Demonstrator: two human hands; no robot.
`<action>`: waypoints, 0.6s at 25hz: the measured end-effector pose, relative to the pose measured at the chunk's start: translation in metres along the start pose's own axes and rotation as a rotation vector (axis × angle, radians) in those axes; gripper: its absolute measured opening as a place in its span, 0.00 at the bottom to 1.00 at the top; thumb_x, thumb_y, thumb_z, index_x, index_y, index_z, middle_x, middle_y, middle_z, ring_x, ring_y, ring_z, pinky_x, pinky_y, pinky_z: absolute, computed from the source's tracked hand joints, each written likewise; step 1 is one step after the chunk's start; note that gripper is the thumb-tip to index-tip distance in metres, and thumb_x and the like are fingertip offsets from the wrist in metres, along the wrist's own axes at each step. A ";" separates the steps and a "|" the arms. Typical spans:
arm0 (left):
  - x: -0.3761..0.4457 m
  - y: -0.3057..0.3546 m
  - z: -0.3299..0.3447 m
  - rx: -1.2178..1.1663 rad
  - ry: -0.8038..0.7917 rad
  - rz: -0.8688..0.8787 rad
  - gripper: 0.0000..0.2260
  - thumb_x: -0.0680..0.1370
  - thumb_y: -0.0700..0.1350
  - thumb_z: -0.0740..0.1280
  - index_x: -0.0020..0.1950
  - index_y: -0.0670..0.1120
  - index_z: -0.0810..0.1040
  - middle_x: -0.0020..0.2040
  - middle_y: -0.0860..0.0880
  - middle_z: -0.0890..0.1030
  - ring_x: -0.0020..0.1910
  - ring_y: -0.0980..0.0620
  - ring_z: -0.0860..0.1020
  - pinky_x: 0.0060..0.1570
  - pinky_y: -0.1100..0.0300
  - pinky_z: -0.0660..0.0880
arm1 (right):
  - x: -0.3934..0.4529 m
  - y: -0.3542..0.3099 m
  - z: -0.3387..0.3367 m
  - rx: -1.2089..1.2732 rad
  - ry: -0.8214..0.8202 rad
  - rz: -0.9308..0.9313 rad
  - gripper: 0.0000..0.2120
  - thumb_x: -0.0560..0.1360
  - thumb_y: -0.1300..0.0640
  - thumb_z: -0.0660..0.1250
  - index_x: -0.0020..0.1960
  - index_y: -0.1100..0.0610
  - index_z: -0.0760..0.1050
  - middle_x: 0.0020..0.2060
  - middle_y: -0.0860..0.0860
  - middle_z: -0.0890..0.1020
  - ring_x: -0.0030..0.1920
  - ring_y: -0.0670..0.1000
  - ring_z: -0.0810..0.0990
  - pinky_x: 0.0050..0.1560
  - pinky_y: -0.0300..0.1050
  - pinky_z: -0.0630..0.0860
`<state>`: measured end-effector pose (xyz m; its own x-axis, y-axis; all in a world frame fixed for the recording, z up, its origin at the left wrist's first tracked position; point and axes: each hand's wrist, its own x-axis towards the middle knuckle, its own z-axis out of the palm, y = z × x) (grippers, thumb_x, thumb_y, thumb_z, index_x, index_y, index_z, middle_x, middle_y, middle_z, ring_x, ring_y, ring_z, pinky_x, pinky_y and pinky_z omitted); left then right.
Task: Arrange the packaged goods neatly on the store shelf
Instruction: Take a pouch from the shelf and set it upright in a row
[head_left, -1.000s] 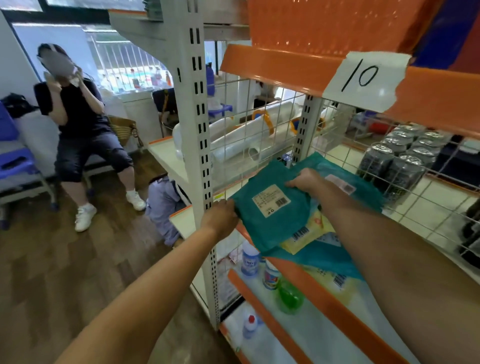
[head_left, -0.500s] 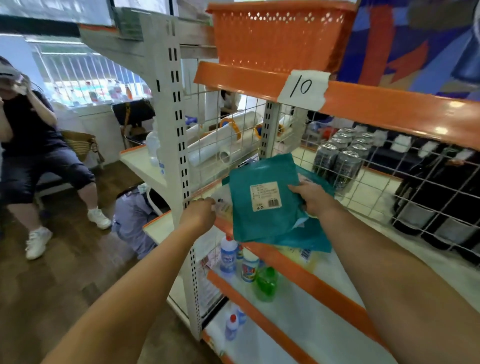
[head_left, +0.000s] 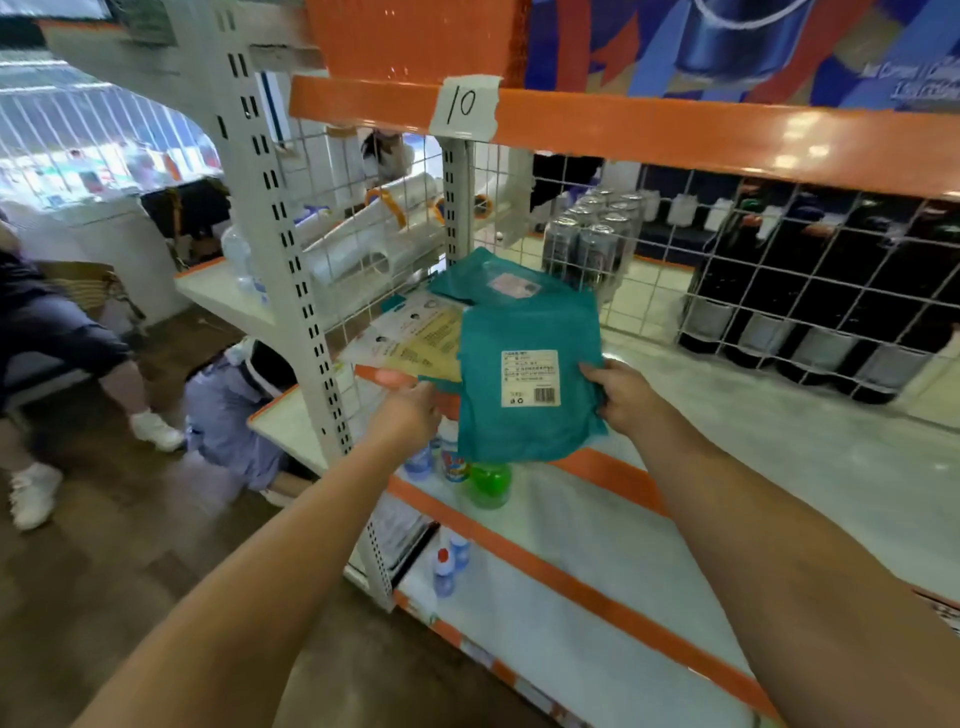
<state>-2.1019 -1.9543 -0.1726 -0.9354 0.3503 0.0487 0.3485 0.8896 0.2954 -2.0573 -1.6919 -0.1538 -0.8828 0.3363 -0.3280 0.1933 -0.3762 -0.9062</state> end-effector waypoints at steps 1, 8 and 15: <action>-0.009 0.008 0.004 -0.001 -0.003 0.016 0.12 0.80 0.42 0.58 0.61 0.40 0.73 0.55 0.38 0.77 0.52 0.40 0.75 0.45 0.53 0.71 | -0.007 0.005 -0.009 0.008 0.013 0.004 0.15 0.77 0.65 0.63 0.64 0.64 0.72 0.59 0.61 0.78 0.43 0.54 0.80 0.42 0.50 0.81; -0.018 0.048 0.007 -0.142 -0.019 0.027 0.13 0.79 0.43 0.59 0.62 0.43 0.74 0.60 0.42 0.78 0.58 0.42 0.75 0.52 0.52 0.73 | -0.067 0.031 -0.049 0.120 0.108 0.028 0.13 0.78 0.63 0.62 0.62 0.64 0.72 0.55 0.61 0.80 0.48 0.59 0.80 0.52 0.59 0.76; -0.023 0.059 0.011 -0.212 -0.107 0.177 0.15 0.80 0.47 0.58 0.65 0.44 0.73 0.59 0.41 0.78 0.54 0.41 0.77 0.50 0.52 0.76 | -0.126 0.052 -0.071 0.224 0.310 -0.030 0.16 0.77 0.62 0.64 0.65 0.64 0.72 0.60 0.61 0.78 0.55 0.59 0.79 0.50 0.54 0.78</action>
<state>-2.0589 -1.9064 -0.1666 -0.8457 0.5333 0.0194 0.4745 0.7348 0.4846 -1.9059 -1.6926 -0.1784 -0.7089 0.5820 -0.3985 0.0409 -0.5301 -0.8470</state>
